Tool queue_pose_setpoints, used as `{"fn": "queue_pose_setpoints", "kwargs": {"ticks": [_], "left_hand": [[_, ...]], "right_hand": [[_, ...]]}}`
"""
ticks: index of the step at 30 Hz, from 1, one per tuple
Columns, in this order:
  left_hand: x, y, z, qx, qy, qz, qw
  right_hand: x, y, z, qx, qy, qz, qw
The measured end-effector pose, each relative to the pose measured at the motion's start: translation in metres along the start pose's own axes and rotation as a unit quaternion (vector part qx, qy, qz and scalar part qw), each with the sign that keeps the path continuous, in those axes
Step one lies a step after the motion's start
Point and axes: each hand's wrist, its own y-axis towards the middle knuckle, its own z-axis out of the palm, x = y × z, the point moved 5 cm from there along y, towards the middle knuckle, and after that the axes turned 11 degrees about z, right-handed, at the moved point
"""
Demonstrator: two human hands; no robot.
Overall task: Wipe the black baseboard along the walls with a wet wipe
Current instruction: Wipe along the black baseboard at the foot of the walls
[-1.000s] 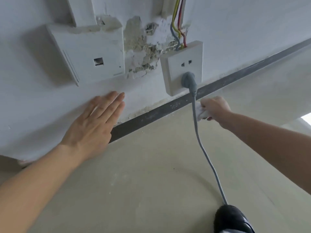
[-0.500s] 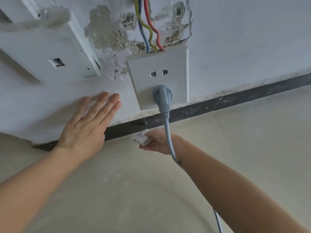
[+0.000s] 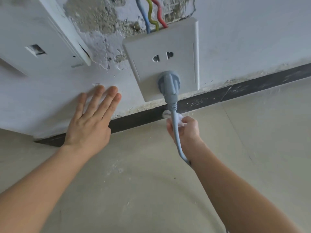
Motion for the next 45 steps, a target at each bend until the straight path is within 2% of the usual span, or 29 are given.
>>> {"fn": "queue_pose_setpoints", "kwargs": {"ticks": [1,3,5,8,11,13,20,22,24,26,29,32,35,37,40,43,45], "left_hand": [[-0.001,0.000,0.001,-0.006,0.002,0.003,1.000],[0.000,-0.001,0.002,-0.010,0.008,0.007,1.000],[0.000,-0.001,0.003,-0.012,0.011,0.010,1.000],[-0.003,-0.001,0.004,-0.011,0.003,0.008,1.000],[-0.001,-0.001,0.002,-0.013,-0.016,0.004,1.000],[0.001,-0.001,0.000,-0.010,-0.026,0.003,1.000],[0.003,0.001,0.001,-0.008,-0.036,-0.001,0.999],[0.003,0.000,0.002,-0.025,-0.030,0.006,0.999],[0.003,-0.001,0.003,-0.041,-0.021,0.013,0.999],[0.005,-0.002,0.004,-0.046,-0.017,0.018,0.999],[0.006,-0.003,0.007,-0.040,-0.014,0.030,0.999],[0.004,-0.004,0.007,-0.046,-0.011,0.038,0.998],[0.001,-0.003,0.006,-0.040,-0.021,0.033,0.998],[0.000,-0.002,0.006,-0.039,-0.034,0.027,0.998],[0.000,-0.001,0.006,-0.042,-0.033,0.020,0.998],[0.000,-0.001,0.009,-0.046,-0.029,0.010,0.998],[0.000,-0.001,0.012,-0.047,-0.029,0.010,0.998]], "right_hand": [[-0.007,-0.005,0.007,-0.002,-0.093,0.029,0.995],[-0.030,-0.015,0.031,0.027,-0.292,0.082,0.953],[-0.048,-0.017,0.055,0.058,-0.367,0.092,0.924],[-0.057,-0.004,0.070,0.052,-0.291,0.116,0.948],[-0.047,0.004,0.061,0.021,-0.194,0.083,0.977],[-0.032,0.001,0.051,0.041,-0.113,0.063,0.991],[0.009,-0.013,0.012,0.025,0.092,-0.046,0.994],[0.010,-0.015,0.006,0.006,0.081,-0.050,0.995],[-0.003,-0.012,0.011,-0.009,-0.055,-0.009,0.998],[-0.027,-0.007,0.025,-0.001,-0.223,0.059,0.973],[-0.061,0.000,0.044,0.030,-0.318,0.132,0.938],[-0.088,0.010,0.060,0.065,-0.315,0.147,0.935],[-0.099,0.022,0.065,0.033,-0.290,0.115,0.949],[-0.099,0.020,0.068,0.061,-0.272,0.106,0.954],[-0.085,0.019,0.061,0.083,-0.161,0.093,0.979],[-0.059,0.019,0.046,0.066,-0.036,0.065,0.995],[-0.034,0.021,0.036,0.057,-0.034,0.027,0.997]]}}
